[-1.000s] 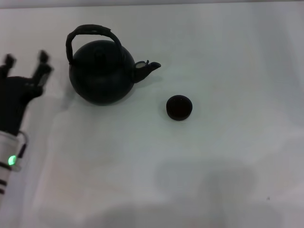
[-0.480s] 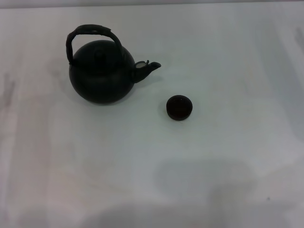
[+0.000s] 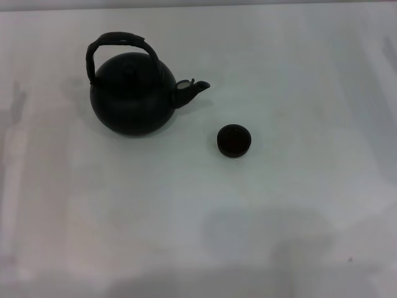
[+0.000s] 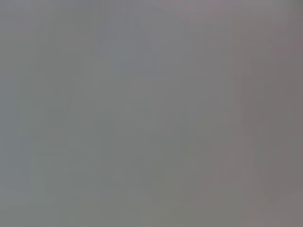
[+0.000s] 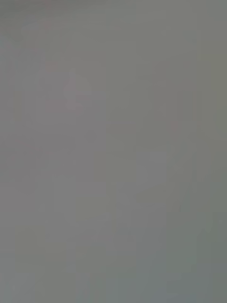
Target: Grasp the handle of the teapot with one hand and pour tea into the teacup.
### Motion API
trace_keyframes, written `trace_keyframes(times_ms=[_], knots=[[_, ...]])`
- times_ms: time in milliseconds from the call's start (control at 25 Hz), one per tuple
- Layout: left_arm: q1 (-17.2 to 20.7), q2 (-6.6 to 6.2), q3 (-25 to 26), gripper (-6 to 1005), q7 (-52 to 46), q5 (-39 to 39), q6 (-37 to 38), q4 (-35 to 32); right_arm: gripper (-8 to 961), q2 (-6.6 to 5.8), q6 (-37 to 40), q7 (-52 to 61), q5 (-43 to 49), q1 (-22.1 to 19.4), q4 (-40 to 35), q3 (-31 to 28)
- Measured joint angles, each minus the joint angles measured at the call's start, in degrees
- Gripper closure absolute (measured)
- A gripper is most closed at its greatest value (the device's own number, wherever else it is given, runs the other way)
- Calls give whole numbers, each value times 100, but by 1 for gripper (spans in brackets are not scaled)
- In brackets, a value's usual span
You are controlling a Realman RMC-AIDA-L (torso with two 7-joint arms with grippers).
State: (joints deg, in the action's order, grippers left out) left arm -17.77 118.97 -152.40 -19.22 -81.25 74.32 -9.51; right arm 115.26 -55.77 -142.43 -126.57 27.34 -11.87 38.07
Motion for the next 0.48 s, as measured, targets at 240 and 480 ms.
trace_keyframes(times_ms=[240,480], knots=[[-149,-14,7,110,-124,-12,-9,226,125,-2,60,-25,-21,84,0,-23],[-353,-23,9,111,-438,-16,-38,495,124,2,79,-27,-34,114,5,-6]])
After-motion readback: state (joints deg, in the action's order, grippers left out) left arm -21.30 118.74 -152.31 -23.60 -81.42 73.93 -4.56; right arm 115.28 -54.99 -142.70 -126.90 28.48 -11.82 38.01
